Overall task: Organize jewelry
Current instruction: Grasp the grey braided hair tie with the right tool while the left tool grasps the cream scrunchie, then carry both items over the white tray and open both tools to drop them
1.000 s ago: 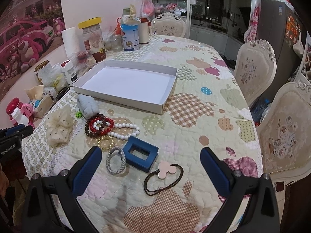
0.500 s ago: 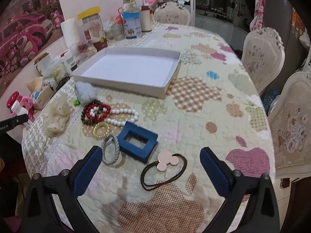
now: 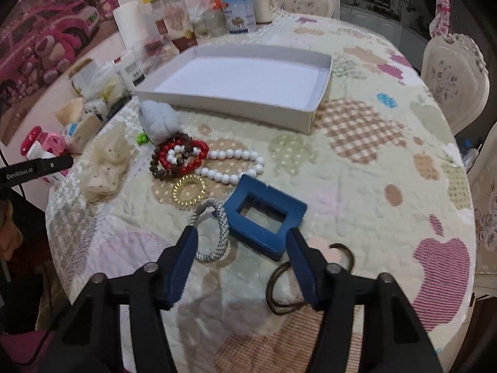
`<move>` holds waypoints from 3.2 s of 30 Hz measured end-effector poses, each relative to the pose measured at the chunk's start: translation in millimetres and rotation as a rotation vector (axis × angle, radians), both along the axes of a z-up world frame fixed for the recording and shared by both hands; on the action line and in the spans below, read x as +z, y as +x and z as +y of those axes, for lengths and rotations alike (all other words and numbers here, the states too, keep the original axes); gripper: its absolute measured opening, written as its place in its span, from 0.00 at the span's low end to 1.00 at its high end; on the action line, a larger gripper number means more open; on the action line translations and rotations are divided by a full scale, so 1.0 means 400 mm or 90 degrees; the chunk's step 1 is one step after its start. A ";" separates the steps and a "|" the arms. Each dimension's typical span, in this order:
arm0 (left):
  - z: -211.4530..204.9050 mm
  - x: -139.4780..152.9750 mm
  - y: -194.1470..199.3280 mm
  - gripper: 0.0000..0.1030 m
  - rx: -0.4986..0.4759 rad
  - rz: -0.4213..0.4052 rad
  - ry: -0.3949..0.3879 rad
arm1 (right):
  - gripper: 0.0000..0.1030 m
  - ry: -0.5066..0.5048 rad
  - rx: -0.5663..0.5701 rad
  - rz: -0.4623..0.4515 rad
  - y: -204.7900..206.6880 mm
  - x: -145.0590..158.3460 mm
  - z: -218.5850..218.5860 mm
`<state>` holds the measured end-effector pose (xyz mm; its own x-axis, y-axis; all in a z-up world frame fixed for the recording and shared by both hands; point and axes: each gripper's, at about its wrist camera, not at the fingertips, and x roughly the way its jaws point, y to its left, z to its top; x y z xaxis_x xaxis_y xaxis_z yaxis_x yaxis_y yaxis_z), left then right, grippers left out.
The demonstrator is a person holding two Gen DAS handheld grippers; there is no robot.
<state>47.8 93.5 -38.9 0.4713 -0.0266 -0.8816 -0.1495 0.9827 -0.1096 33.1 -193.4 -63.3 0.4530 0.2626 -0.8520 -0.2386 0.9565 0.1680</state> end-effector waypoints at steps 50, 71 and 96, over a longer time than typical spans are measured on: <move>-0.081 0.226 0.276 0.07 -0.094 -0.096 -0.010 | 0.07 0.100 -0.018 -0.093 0.244 0.192 -0.019; 0.019 -0.108 -0.002 0.44 -0.110 0.159 -0.004 | 0.07 0.126 0.033 -0.035 0.205 0.135 0.022; -0.071 0.162 0.308 0.14 -0.125 -0.063 -0.039 | 0.07 0.119 -0.003 -0.084 0.315 0.195 0.021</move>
<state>171.0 65.1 25.9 0.5356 -0.1781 -0.8255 0.0588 0.9830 -0.1739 159.2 -184.9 14.8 0.5590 0.4075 -0.7221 -0.2655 0.9130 0.3096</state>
